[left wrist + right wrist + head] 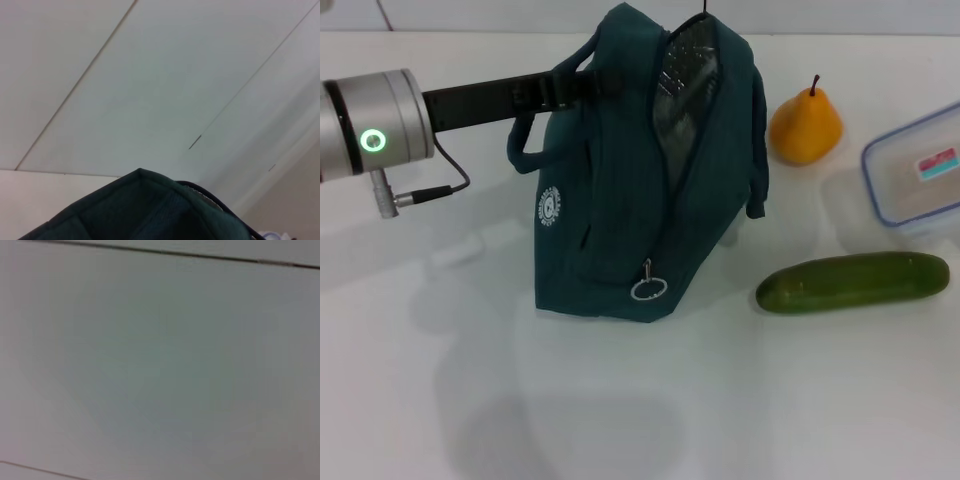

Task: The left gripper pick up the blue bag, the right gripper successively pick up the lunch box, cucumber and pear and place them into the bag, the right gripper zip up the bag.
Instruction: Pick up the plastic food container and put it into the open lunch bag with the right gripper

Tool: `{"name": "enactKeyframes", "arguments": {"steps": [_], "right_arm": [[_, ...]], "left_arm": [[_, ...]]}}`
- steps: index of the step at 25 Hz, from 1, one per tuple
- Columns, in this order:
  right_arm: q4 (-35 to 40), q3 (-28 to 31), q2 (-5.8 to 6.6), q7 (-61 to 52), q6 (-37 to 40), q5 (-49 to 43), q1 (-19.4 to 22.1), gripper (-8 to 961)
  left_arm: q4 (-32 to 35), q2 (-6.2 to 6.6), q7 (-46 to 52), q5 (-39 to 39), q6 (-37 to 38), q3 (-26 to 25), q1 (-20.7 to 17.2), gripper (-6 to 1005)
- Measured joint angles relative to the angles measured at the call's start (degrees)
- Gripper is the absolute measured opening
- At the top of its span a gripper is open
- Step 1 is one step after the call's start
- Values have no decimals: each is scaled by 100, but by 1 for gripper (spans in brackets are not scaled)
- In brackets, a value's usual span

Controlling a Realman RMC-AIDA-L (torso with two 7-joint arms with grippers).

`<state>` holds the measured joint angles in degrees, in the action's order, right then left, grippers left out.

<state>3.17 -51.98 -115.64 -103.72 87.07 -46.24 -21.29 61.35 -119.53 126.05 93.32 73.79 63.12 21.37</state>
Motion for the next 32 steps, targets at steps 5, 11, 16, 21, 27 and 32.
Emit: {"name": "enactKeyframes", "arguments": {"steps": [5,11,16,21,27,32], "right_arm": [[-1,3,-3,-202,333,248,23,104],[16,5,-10,-521,839,434,-41,105],[-9,13,-44,-714,1521,604,-281,105],[-17,13,-55,-845,2020,635,-660,106],[-61,-60,-55,-866,2161,600,-1153,107],[-279,-138,-55,-777,2075,579,-1572,108]], "left_arm": [[0,0,-14,-13,4,-9,14,45],[4,4,-54,-146,7,-11,22,44],[17,4,-61,-221,98,-6,22,44],[26,6,-98,-288,152,-8,32,44],[5,6,-98,-289,159,47,98,45],[1,2,-98,-289,176,69,111,45]]}}
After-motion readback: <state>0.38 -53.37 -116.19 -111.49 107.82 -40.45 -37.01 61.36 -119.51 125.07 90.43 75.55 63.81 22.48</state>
